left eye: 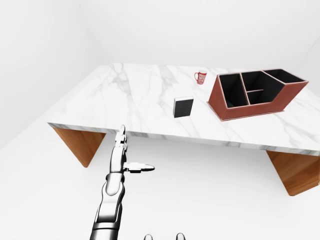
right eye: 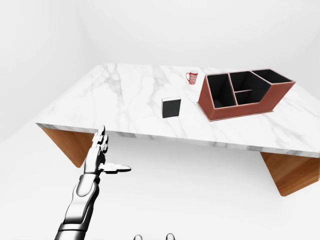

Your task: Pick up the book and place it in the left compartment of the caddy.

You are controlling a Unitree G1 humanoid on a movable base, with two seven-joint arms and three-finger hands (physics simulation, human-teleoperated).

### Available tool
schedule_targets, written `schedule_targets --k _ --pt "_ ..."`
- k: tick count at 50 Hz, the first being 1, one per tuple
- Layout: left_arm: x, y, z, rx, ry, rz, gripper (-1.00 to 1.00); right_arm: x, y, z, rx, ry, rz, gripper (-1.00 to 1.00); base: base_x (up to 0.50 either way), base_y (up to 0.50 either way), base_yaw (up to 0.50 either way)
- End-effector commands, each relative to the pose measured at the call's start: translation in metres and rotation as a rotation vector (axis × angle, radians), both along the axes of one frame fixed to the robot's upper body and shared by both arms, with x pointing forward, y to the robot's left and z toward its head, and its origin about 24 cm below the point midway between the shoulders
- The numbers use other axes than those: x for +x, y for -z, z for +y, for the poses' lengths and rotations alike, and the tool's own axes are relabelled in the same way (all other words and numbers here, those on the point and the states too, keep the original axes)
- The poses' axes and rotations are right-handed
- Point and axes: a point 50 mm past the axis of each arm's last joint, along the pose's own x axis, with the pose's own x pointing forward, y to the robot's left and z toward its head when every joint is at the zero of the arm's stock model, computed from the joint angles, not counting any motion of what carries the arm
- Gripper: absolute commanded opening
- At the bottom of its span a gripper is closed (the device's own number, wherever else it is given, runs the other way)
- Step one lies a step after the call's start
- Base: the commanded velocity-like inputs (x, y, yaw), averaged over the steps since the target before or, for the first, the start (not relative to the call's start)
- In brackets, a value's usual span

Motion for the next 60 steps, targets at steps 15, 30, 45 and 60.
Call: schedule_targets --k 15,30,45,60 --pt "-0.004 -0.008 0.000 -0.001 -0.011 -0.037 1.00 0.000 -0.001 -0.001 0.007 0.005 -0.006 1.00 0.00 0.00 0.33" --pt "-0.004 -0.007 -0.001 0.004 -0.005 -0.032 1.00 0.002 0.001 -0.002 0.012 0.011 0.009 1.00 0.00 0.00 0.27" --pt "-0.003 -0.005 -0.002 0.007 0.004 -0.021 1.00 0.003 0.002 -0.002 0.017 0.013 0.018 1.00 0.00 0.00 0.01" --pt "-0.008 -0.013 -0.005 -0.009 0.023 -0.057 1.00 0.003 0.003 -0.002 0.025 0.017 0.019 1.00 0.00 -0.01 0.00"
